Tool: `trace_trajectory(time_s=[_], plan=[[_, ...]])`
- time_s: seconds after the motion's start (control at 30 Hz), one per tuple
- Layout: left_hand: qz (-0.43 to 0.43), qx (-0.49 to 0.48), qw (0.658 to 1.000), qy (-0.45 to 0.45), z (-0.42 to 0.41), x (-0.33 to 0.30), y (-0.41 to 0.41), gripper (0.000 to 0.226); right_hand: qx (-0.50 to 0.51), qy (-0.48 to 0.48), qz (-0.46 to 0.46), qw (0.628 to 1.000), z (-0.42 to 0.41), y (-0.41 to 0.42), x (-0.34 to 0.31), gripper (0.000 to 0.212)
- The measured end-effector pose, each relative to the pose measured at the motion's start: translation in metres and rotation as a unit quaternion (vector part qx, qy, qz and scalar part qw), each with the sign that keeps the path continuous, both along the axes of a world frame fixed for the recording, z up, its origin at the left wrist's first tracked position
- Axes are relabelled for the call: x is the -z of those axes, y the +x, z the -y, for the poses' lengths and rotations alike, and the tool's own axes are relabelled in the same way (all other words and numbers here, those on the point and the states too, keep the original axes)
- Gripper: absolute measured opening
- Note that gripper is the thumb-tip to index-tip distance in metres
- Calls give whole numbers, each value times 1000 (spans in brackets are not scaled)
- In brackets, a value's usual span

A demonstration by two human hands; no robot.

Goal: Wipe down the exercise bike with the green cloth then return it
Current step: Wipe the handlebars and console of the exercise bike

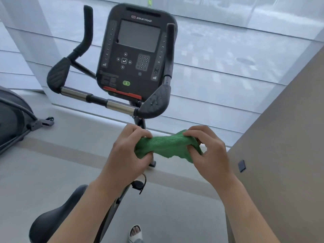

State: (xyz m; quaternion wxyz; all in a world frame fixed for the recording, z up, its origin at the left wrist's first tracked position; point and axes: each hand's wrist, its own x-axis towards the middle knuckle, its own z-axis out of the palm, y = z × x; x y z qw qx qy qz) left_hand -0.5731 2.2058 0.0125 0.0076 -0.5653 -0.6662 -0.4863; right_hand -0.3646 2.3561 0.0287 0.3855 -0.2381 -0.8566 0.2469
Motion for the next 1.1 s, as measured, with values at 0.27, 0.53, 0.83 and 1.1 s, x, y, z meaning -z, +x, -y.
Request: trace_trajectory(time_s=[0.27,0.53,0.83,1.1], plan=[[-74,-18,994,79,-89,-58,-85,44,32,80,-39,995,-79,-84,-56,46],[-53,-8,999,0,-156,-52,-140,32,51,57,10,997,-143,-145,-51,44],[6,20,996,-83,-165,8,-133,38,-40,-64,104,992,-173,-140,-19,45],[-21,-13,999,-41,-172,13,-123,15,-54,-108,162,979,-193,-163,-30,8]])
